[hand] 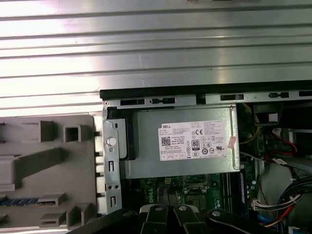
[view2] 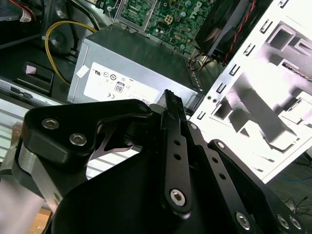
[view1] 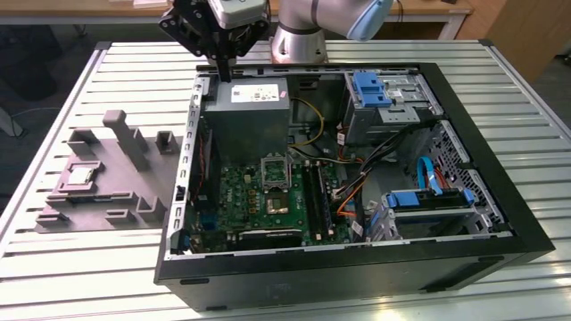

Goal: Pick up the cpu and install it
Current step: 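Reach for the cpu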

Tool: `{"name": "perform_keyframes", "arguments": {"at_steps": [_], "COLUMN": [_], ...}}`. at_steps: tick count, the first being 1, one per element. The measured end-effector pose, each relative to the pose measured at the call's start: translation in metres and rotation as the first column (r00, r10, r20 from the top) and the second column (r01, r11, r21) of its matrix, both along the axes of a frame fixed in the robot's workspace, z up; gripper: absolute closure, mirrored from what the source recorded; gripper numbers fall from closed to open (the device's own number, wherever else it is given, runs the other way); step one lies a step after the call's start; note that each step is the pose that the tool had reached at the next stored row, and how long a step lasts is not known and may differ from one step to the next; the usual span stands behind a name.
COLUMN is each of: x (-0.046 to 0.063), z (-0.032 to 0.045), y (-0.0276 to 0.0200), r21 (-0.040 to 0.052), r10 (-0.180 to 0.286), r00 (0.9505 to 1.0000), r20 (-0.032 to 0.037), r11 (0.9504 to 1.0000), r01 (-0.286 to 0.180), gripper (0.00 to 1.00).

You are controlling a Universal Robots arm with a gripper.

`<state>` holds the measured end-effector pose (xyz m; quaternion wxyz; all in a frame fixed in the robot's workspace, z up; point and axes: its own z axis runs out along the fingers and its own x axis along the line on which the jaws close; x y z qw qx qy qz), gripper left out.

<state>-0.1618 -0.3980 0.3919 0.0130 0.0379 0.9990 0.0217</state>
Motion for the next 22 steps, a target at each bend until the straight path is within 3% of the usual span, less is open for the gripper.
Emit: {"name": "perform_keyframes", "arguments": {"at_steps": [22], "x": [-0.0075], "z": [-0.0005], "y": [0.0000], "r21": [0.0001], "r10": [0.000], "r00": [1.0000], "r20": [0.0001], "r11": [1.0000], "r01": [0.000], "gripper": [0.89]}}
